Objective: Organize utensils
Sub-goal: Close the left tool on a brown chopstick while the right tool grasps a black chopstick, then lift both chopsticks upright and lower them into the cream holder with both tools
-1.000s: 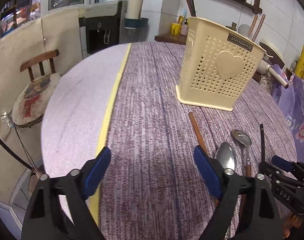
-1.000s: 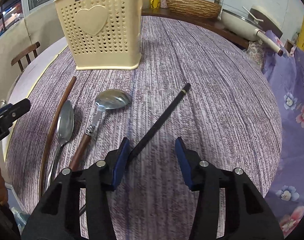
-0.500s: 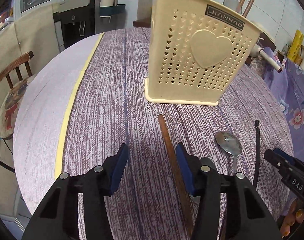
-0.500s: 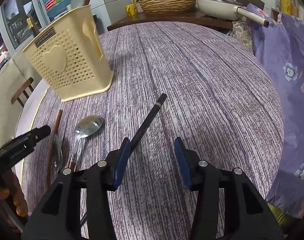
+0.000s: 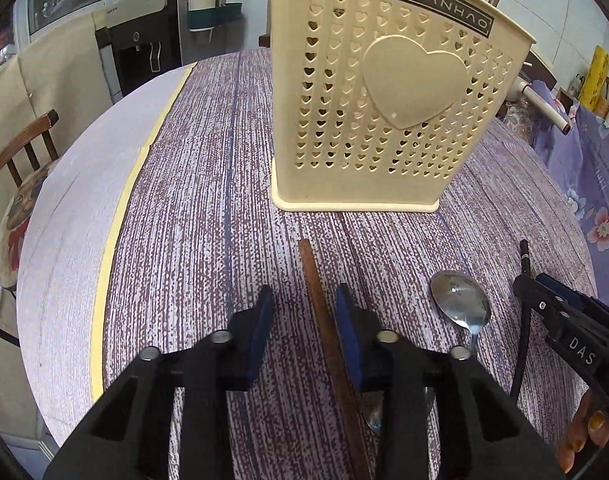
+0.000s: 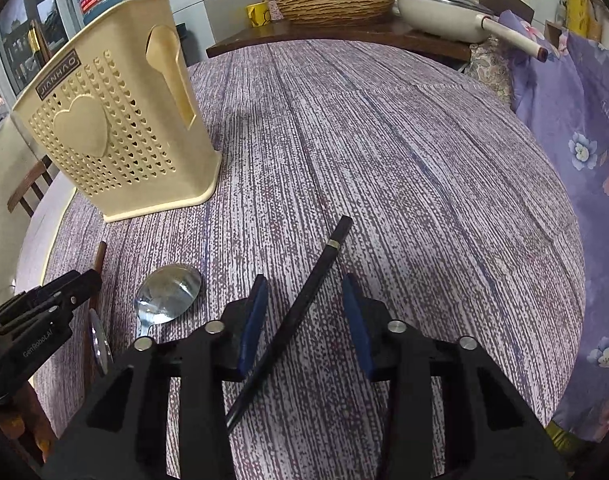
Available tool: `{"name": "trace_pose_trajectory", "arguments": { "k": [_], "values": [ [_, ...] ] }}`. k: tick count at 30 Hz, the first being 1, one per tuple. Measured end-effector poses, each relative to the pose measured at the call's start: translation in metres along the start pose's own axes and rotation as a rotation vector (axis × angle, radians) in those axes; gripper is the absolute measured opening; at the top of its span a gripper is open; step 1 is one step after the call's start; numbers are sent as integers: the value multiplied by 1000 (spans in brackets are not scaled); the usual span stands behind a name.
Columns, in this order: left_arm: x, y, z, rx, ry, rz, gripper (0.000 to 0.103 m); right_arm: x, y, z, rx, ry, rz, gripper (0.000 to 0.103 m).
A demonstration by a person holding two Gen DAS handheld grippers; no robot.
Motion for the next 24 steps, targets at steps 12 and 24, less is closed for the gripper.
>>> {"name": "trace_pose_trajectory", "arguments": {
  "k": [12, 24],
  "values": [
    [7, -8, -8, -6, 19, -6, 9, 14, 16, -10, -23, 4, 19, 15],
    [8, -6, -7, -20, 15, 9, 9, 24, 15, -16, 8, 12, 1, 10]
  ]
}}
Point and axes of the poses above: each gripper's, at about its wrist camera, not at the fingertips, and z roughly against the way its jaws point, y to its left, x to its top, the point moved 8 cm from there along -z, roughly the way its jaws point, and after that the axes turned 9 degrees about -x, right-handed, at the moved point
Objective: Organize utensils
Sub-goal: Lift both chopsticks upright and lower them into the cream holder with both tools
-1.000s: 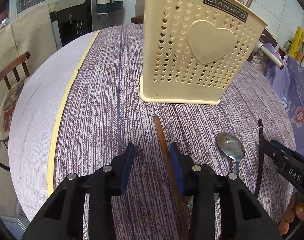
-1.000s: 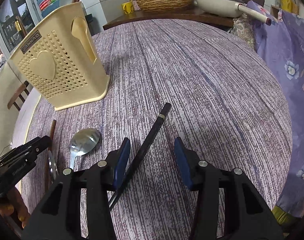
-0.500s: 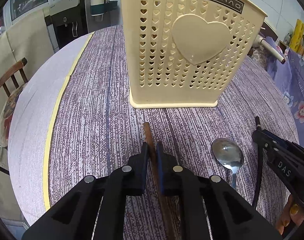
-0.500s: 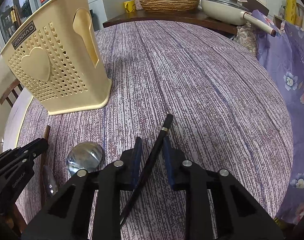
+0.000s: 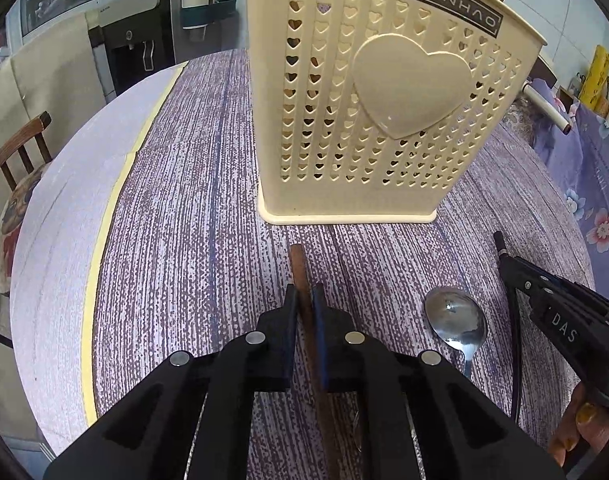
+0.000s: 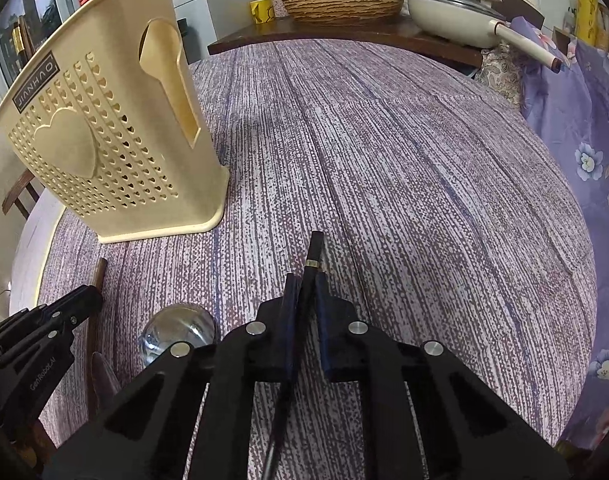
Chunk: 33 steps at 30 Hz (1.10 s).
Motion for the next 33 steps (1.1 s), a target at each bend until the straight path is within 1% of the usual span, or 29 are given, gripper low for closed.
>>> {"name": "trace_pose_trajectory", "arguments": {
  "k": [3, 7, 11, 17, 22, 26, 29, 33],
  "values": [
    [3, 4, 2, -13, -10, 14, 9, 1, 0, 3, 40, -1, -23, 9],
    [8, 6, 13, -37, -46, 29, 9, 5, -1, 15, 105, -30, -55, 9],
    [18, 2, 32, -62, -95, 25, 8, 10, 1, 35, 162, -75, -63, 9],
    [33, -8, 72, -95, -187, -5, 8, 20, 5, 84, 238, -177, -31, 8],
    [50, -12, 108, -117, -270, -39, 8, 29, 5, 129, 273, -268, 14, 8],
    [61, -15, 135, -145, -322, -51, 8, 36, 2, 166, 292, -338, 44, 8],
    [65, -15, 148, -133, -356, -64, 8, 38, 1, 187, 303, -371, 64, 8],
    [65, -13, 158, -143, -369, -58, 8, 41, -2, 202, 317, -388, 75, 8]
  ]
}}
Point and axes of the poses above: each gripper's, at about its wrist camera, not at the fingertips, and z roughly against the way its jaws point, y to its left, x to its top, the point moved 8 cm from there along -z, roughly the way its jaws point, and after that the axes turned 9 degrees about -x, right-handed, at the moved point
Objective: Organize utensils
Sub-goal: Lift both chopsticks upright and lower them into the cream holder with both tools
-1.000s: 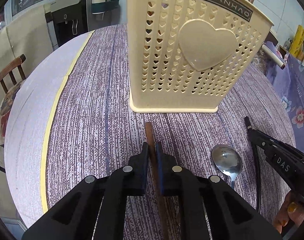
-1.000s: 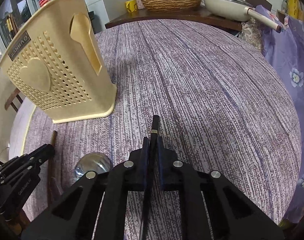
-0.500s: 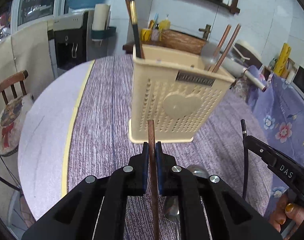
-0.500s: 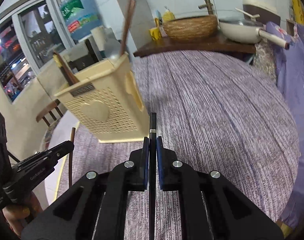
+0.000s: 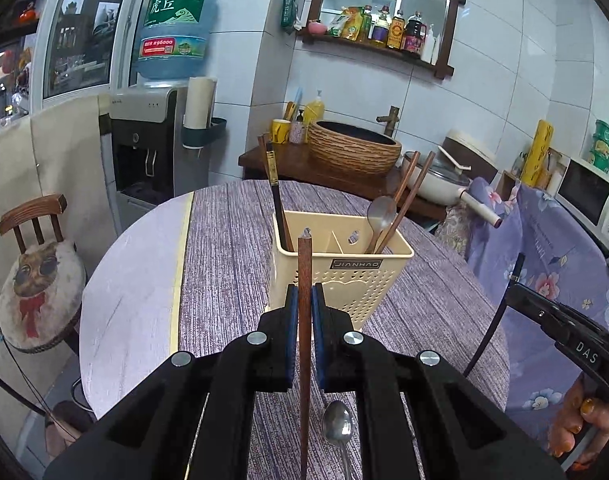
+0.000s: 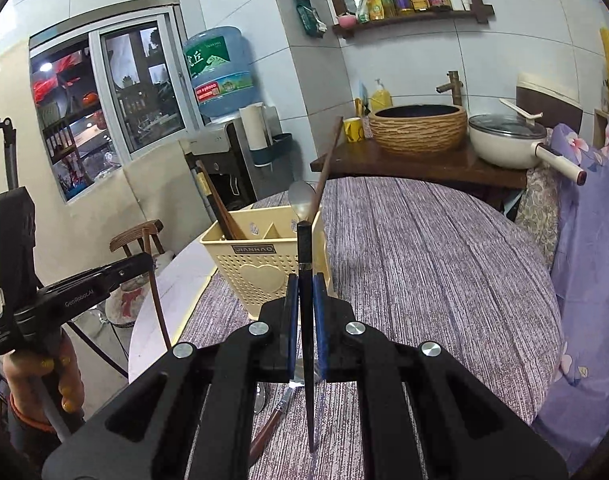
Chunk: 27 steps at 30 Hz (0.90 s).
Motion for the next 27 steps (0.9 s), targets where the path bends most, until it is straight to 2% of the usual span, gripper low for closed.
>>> {"name": "trace_pose_trajectory", "arguments": {
  "k": [16, 22, 27],
  "values": [
    [19, -7, 23, -11, -54, -24, 8, 20, 14, 17, 36, -30, 49, 8],
    [44, -16, 30, -34, -71, -41, 8, 50, 30, 27, 58, -63, 80, 8],
    [85, -30, 44, -55, -102, -62, 8, 101, 47, 43, 64, -123, 116, 8]
  ]
}}
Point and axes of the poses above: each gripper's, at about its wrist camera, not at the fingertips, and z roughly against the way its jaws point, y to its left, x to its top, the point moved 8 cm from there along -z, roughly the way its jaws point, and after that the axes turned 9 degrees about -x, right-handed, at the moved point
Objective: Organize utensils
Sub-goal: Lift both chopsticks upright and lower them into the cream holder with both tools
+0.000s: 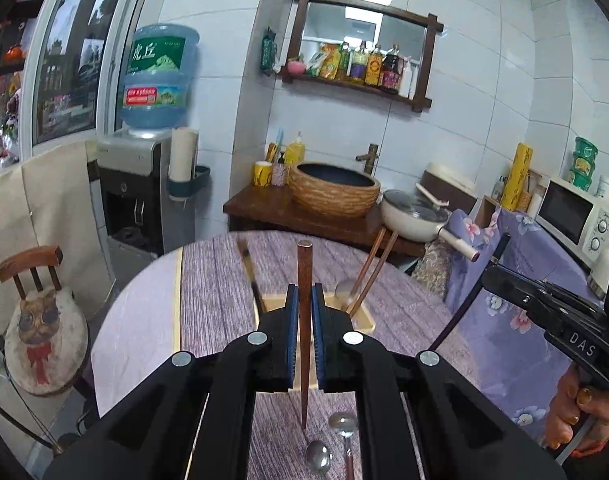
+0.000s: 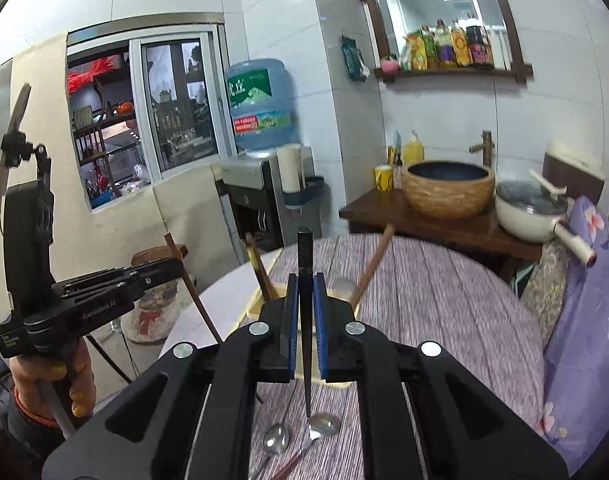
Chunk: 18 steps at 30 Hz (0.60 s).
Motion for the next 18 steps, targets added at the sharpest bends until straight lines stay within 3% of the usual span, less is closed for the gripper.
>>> {"name": "trace_pose_trajectory", "arguments": {
  "k": [5, 9, 12, 18],
  "values": [
    [60, -3, 10, -8, -75, 29, 8, 57, 7, 5, -22, -81, 9, 8],
    [89, 7, 4, 26, -126, 65, 8, 90, 11, -2, -58, -135, 0, 8],
    [92, 18, -11, 60, -143, 85, 8, 95, 14, -16, -120, -169, 22, 8],
    [53, 37, -51, 95, -80, 115, 8, 66, 10, -72, -158, -97, -13, 8]
  ]
}}
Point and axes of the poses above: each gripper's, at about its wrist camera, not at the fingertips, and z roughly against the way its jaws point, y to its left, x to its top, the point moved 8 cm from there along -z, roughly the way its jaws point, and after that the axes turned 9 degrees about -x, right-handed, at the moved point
